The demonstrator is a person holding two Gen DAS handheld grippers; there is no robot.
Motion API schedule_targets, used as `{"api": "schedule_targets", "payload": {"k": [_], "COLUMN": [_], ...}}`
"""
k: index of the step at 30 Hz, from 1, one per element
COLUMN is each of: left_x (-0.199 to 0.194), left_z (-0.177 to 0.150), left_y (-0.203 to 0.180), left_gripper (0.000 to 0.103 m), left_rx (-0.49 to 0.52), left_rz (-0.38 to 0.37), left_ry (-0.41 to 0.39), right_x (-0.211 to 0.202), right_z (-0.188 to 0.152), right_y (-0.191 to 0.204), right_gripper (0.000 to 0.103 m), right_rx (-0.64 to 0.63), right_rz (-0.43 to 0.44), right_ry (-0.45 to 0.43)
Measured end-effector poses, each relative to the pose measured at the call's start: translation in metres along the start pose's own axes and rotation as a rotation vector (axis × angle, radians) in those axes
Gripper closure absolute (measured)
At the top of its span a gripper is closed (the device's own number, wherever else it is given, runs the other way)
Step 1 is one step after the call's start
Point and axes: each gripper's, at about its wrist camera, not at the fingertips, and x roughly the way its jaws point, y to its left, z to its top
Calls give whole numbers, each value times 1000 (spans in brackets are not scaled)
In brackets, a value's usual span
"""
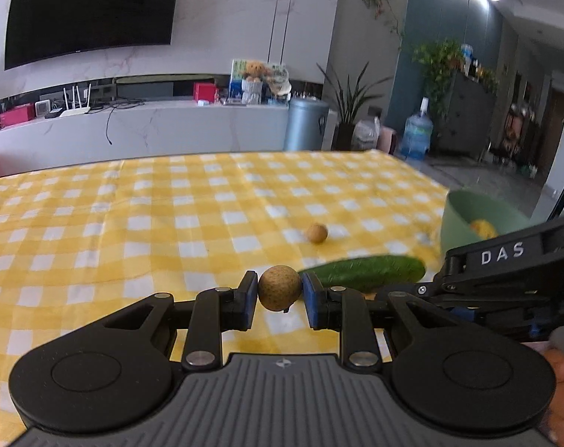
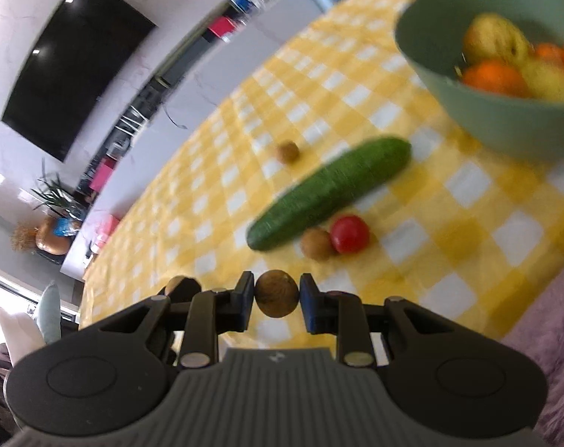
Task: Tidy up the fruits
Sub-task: 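Carry the kiwi and the brown fruit over the colander with both tools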
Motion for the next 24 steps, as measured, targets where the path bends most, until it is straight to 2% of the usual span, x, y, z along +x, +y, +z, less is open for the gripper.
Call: {"api": "schedule_targets", "payload": {"k": [9,13,18,21,24], "left_x": [-26,-37,-47,-48,-51], "left_z": [21,30,43,48,52], "left_y": [-8,-13,-22,-23,-31], "left_gripper": [74,74,74,74,74], "left_rx": [-29,-38,-70,-136,-140], "left_rz": [22,6,-11,-65,-101], "left_ry": [-47,-82,-105,-98,-100], "right_x": [-24,-35,-61,-78,-91], "right_z": [7,13,26,33,41], "right_y": [3,-1,-8,-15,-26], "right_gripper": [80,80,80,80,80], "right_rx": [-52,-33,-42,-52,-35], "right_rz": [118,142,155,138,128], "right_ry": [-133,-168,-255,-311,-351]}}
